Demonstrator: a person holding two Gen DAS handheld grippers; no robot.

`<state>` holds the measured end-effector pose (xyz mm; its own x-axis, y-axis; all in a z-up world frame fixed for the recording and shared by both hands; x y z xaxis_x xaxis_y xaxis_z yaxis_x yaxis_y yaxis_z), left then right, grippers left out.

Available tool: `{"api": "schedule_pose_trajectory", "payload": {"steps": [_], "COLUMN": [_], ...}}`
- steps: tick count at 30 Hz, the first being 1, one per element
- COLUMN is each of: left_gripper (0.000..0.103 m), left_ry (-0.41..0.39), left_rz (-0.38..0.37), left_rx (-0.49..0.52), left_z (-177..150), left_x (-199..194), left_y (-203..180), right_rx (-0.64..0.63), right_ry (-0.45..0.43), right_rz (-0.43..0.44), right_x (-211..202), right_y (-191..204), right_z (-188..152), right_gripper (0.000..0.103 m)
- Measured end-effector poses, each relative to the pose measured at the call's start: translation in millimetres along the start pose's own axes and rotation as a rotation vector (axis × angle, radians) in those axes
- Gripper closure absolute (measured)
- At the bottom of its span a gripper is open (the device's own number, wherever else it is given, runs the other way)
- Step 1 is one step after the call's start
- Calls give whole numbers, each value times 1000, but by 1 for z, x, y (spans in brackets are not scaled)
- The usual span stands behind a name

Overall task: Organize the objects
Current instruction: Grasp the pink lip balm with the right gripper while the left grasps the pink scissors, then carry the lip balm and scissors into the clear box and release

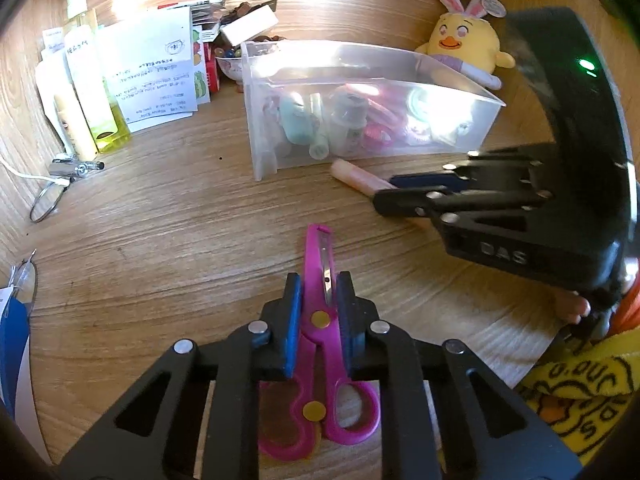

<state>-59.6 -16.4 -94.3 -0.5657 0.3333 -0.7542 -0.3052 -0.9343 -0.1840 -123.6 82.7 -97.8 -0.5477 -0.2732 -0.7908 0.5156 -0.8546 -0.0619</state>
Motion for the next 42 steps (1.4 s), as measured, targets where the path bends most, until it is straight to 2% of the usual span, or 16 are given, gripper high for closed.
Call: {"api": "schedule_pose_trajectory", "payload": {"steps": [4,6,8,21,33,42], "left_gripper": [87,93,93,97,98,100], "left_ry": [-35,-60,-88,-220,-314,-396], "left_rz": [-7,-11,-21,-24,-27,-55], "left_rx": [-22,-28,-38,-19,-34,-53], "left_z": [8,15,23,67,103,131], "left_x": [-6,-13,-19,-45,-60,-78], "left_y": [0,-1,-2,-14,-14,-10], "right_rx": [35,51,69,138,181,189], "right_ry": [-34,-58,-81,-212,-263,-269], "right_rz": [32,43,52,19,3,8], "right_x": [-15,-26,-34,-80,-89,-80], "right_y": [-4,-7,-11,-40,-66,-76], "right_z": [0,2,5,18,36,52], "right_gripper": [89,89,89,89,89,89]}}
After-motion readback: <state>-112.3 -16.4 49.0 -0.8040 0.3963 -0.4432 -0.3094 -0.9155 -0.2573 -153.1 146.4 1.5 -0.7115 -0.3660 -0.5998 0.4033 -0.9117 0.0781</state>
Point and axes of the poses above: each gripper's, at about its wrist camera, not at the fingertips, and x roughly the way its jaws point, y to its left, z to its top, the point moved 4 cm from there along x, roughly the way its jaws point, and after that the axes turned 8 degrees about -z, right-handed, at the moved point
